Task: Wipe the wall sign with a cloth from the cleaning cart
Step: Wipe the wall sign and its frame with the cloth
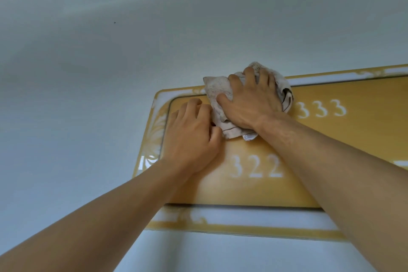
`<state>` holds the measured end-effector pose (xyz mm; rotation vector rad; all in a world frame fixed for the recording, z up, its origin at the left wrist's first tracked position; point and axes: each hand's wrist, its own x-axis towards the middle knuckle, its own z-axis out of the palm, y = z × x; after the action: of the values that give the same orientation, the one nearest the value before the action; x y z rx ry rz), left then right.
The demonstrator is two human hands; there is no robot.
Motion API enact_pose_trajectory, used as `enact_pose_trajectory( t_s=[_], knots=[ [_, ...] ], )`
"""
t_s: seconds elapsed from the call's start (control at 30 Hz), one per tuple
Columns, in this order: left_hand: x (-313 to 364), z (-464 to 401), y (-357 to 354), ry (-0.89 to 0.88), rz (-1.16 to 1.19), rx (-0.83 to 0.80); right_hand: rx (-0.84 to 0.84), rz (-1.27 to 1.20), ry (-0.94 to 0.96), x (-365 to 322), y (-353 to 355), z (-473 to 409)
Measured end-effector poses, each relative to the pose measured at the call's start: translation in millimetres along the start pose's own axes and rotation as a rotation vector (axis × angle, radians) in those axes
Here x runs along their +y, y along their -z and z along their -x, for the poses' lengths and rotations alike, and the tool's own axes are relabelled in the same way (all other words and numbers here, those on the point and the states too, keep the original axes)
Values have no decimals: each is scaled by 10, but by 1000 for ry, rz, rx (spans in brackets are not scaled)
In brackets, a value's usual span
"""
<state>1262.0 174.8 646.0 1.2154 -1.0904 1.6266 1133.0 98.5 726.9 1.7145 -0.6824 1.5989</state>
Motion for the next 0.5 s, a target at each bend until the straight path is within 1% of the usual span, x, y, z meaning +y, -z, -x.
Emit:
enact_pose_trajectory(
  t_s=[0.1, 0.17, 0.2, 0.37, 0.5],
  knots=[
    [-310, 43, 83, 36, -11, -16, 4, -2, 6, -259, -57, -41],
    [-535, 80, 136, 30, -35, -28, 2, 0, 18, -434, -96, -54],
    [-756, 122, 178, 25, -51, -31, 3, 0, 30, -630, -138, -77],
    [-1104, 204, 249, 80, -48, -32, -15, -13, 37, -912, -201, -123],
    [-1513, 304, 327, 124, -37, -42, -9, -20, 63, -1298, -274, -187]
  ],
)
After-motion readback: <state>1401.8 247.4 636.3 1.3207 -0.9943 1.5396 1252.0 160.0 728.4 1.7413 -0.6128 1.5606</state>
